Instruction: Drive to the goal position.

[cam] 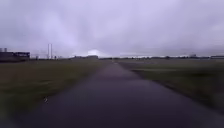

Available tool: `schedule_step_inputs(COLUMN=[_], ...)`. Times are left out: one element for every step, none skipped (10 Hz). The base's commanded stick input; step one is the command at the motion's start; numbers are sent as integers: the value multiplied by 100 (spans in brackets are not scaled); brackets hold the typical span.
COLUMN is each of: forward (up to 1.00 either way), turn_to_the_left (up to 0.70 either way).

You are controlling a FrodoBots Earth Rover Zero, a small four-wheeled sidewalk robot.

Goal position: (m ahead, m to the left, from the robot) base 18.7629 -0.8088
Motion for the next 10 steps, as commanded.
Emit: schedule_step_inputs(forward=[100, 100, 100, 100, 100, 100, 100, 100, 100, 100], turn_to_the_left=[0, 0, 0, 0, -5, -11, -27, -29, -22, -7])
